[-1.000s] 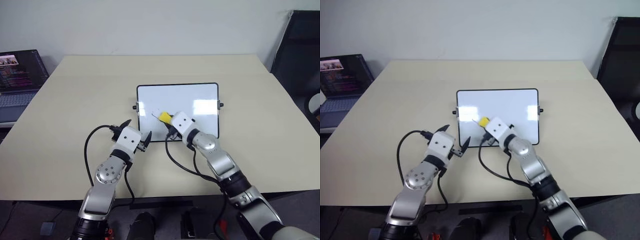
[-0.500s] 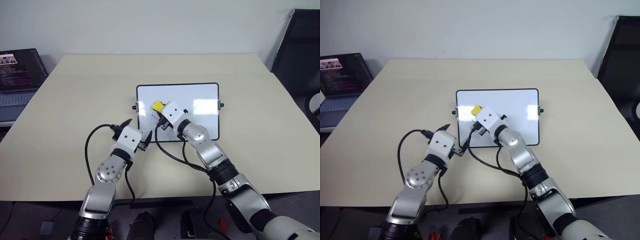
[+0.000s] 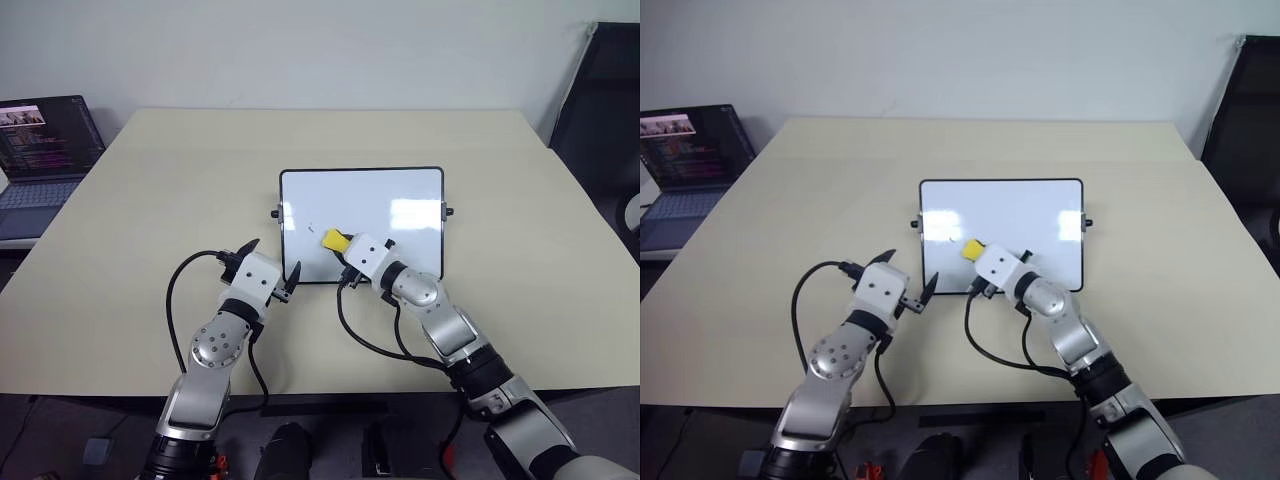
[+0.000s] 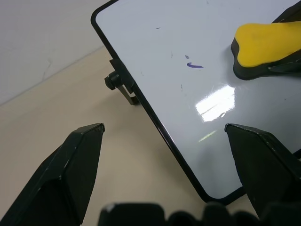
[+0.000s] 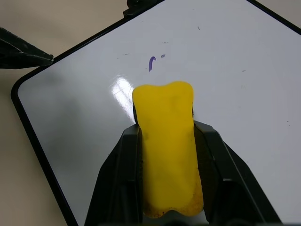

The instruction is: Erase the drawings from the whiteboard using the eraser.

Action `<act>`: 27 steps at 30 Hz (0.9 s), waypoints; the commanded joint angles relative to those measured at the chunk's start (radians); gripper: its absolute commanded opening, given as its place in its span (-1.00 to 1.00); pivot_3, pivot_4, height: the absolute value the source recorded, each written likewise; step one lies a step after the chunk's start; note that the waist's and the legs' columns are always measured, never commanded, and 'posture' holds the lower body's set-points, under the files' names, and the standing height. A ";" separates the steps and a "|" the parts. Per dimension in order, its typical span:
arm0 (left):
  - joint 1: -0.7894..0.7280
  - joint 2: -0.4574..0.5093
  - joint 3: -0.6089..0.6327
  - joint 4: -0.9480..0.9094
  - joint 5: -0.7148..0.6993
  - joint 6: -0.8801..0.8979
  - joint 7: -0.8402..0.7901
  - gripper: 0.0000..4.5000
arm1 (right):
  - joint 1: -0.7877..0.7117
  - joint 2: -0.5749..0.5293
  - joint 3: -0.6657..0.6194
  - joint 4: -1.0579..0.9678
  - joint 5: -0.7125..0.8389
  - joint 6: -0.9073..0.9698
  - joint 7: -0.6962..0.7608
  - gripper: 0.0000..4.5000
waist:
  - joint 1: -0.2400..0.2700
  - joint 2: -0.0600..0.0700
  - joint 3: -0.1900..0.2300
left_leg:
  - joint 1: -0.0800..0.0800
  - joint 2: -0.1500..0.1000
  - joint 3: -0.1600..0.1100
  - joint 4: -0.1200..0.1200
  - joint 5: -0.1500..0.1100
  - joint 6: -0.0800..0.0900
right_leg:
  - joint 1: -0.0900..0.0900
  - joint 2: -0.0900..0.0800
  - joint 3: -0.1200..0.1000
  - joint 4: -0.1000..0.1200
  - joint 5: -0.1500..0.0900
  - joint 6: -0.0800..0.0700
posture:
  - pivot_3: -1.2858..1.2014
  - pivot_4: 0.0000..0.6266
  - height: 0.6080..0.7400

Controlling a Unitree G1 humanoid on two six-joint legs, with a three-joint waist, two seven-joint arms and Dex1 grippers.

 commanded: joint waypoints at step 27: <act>-0.031 0.014 0.021 -0.011 0.004 -0.014 0.007 1.00 | -0.048 0.035 0.004 0.117 -0.050 -0.042 -0.004 -0.50 | -0.005 0.000 0.000 | -0.001 0.001 0.000 -0.001 0.001 0.001 | -0.001 0.001 0.000 0.000 0.001 -0.001 | 0.03 -0.52 1.00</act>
